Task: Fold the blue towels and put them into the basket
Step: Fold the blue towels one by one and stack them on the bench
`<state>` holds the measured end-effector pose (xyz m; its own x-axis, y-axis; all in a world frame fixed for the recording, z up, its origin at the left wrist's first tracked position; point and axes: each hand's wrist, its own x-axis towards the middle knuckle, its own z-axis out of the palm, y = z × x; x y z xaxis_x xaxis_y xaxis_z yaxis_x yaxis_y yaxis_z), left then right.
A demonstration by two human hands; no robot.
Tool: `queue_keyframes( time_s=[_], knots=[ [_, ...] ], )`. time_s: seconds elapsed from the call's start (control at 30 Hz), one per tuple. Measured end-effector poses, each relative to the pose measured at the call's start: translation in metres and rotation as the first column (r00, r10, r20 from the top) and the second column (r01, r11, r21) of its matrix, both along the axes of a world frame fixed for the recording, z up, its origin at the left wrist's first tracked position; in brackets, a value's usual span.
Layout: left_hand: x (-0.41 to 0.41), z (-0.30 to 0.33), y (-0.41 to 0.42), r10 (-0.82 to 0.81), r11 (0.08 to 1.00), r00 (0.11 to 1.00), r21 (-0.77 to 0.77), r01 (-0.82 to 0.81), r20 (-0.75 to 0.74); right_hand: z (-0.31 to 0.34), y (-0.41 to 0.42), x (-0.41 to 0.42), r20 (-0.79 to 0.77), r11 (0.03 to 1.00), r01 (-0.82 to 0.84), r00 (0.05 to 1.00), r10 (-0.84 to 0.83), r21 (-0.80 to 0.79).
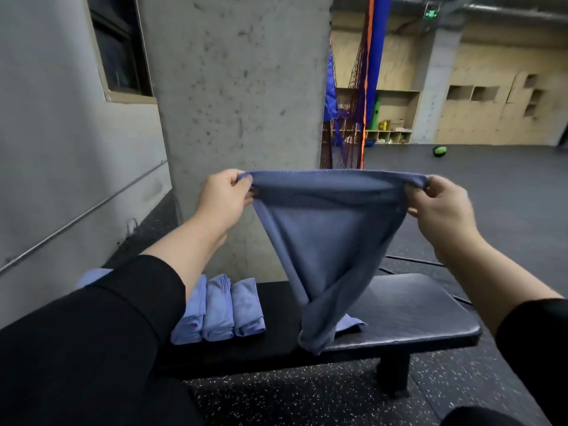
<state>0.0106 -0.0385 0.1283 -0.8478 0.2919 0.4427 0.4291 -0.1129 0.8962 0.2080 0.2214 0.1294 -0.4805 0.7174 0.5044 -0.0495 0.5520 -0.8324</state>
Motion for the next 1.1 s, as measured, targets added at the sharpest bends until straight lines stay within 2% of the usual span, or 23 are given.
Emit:
queue_keyframes(
  time_s=[0.17, 0.27, 0.43, 0.57, 0.6, 0.63, 0.67, 0.73, 0.8, 0.9, 0.93, 0.97, 1.1],
  knots=[
    [-0.008, -0.062, 0.006, 0.103, 0.946, 0.994, -0.313, -0.084, 0.042, -0.071, 0.013, -0.009, 0.156, 0.982, -0.028, 0.986, 0.058, -0.187],
    [-0.021, -0.105, 0.015, 0.110, 0.899, 0.986, -0.437, -0.043, 0.128, -0.115, 0.020, -0.021, 0.212, 0.948, -0.026, 0.972, 0.097, -0.316],
    [-0.067, -0.133, 0.052, 0.128, 0.906, 0.973, -0.422, -0.035, 0.194, -0.141, 0.052, -0.076, 0.153, 0.896, -0.011, 0.984, 0.088, -0.444],
    [-0.133, -0.130, 0.106, 0.164, 0.912, 0.962, -0.405, -0.063, 0.219, -0.135, 0.095, -0.154, 0.155, 0.919, -0.010, 0.985, 0.078, -0.395],
    [-0.151, -0.136, 0.120, 0.171, 0.898, 0.960, -0.436, -0.058, 0.224, -0.137, 0.106, -0.173, 0.226, 0.943, -0.007, 0.970, 0.087, -0.332],
    [-0.167, -0.146, 0.133, 0.188, 0.856, 0.961, -0.514, -0.060, 0.201, -0.147, 0.119, -0.192, 0.330, 0.967, -0.009, 0.939, 0.095, -0.253],
    [-0.178, -0.159, 0.145, 0.203, 0.765, 0.970, -0.640, -0.072, 0.133, -0.157, 0.126, -0.206, 0.490, 0.987, -0.011, 0.867, 0.090, -0.162],
    [-0.178, -0.191, 0.160, 0.143, 0.573, 0.989, -0.812, -0.114, -0.038, -0.192, 0.131, -0.222, 0.744, 0.998, -0.053, 0.664, 0.069, -0.045],
    [-0.153, -0.224, 0.166, -0.017, 0.426, 0.997, -0.903, -0.061, -0.075, -0.234, 0.128, -0.221, 0.848, 0.996, -0.077, 0.524, 0.074, -0.040],
    [-0.102, -0.264, 0.156, -0.212, 0.102, 0.977, -0.993, 0.061, 0.038, -0.277, 0.111, -0.200, 0.932, 0.994, -0.112, 0.360, 0.041, 0.000],
    [-0.090, -0.272, 0.150, -0.236, 0.050, 0.971, -0.997, 0.060, 0.046, -0.282, 0.106, -0.193, 0.943, 0.990, -0.142, 0.332, 0.033, 0.015],
    [-0.082, -0.276, 0.146, -0.245, 0.037, 0.969, -0.998, 0.041, 0.031, -0.287, 0.104, -0.188, 0.942, 0.984, -0.175, 0.336, 0.020, 0.041],
    [-0.071, -0.264, 0.145, -0.181, 0.127, 0.983, -0.990, 0.055, 0.032, -0.279, 0.095, -0.170, 0.897, 0.967, -0.237, 0.443, 0.016, 0.099]
  ],
)
